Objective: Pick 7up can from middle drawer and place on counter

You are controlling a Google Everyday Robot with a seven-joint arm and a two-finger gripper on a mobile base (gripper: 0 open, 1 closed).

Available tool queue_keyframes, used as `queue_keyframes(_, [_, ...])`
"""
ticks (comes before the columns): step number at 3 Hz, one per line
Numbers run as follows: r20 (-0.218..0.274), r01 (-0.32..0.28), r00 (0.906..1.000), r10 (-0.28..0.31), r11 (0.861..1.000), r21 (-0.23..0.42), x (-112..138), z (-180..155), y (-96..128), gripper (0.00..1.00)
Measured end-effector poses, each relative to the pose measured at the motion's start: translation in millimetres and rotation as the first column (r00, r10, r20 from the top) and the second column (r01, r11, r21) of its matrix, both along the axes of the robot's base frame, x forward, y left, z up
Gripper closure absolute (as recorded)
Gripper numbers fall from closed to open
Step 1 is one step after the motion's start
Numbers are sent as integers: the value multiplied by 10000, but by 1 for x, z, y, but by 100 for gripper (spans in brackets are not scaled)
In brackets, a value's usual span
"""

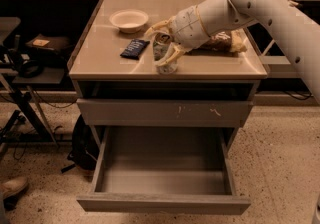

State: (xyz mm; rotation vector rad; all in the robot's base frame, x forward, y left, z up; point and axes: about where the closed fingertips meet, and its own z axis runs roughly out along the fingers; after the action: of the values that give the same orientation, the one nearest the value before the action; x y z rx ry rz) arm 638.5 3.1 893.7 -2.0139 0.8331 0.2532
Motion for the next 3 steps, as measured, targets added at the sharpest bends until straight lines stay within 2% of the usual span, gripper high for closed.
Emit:
queue_keyframes(2, [-1,-2,10000,2,10000,0,0,0,0,12])
queue_keyframes(3, [-1,-2,10000,2,10000,0,0,0,0,0])
